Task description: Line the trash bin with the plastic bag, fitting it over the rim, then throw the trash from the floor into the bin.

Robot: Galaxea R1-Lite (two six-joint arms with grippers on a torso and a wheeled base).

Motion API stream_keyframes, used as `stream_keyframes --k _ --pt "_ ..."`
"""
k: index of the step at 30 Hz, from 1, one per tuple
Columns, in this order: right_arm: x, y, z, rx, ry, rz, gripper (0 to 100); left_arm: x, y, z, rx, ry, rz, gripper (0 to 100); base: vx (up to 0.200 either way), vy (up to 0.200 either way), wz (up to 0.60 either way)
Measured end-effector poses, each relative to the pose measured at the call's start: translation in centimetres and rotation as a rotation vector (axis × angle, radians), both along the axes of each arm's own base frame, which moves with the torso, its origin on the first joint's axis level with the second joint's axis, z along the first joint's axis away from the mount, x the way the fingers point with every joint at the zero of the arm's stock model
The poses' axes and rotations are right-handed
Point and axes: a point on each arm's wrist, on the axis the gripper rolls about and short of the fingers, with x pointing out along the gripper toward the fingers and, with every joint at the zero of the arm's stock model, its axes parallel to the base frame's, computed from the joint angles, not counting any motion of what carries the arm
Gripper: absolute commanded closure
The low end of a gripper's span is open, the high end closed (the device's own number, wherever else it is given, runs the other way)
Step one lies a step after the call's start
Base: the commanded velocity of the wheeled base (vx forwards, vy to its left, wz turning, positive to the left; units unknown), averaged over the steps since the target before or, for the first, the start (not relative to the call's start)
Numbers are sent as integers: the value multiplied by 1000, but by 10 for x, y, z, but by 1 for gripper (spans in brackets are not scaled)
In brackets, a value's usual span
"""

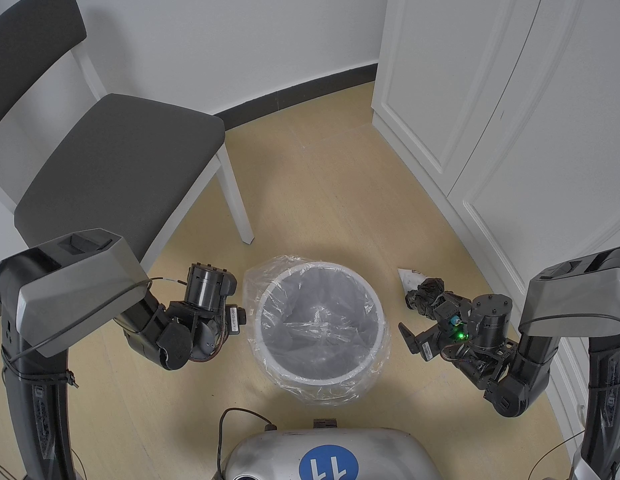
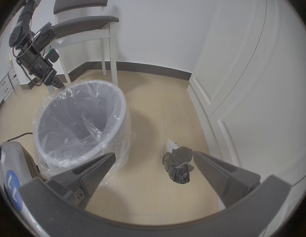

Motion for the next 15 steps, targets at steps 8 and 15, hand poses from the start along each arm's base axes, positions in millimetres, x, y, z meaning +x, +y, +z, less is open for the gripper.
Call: stream_keyframes --k 8,15 --pt "4 -4 -4 -2 5 -15 0 9 2 -7 -8 -9 15 0 0 0 0" --pt "5 -4 -5 -6 8 -16 0 11 7 22 9 -81 0 0 0 0 0"
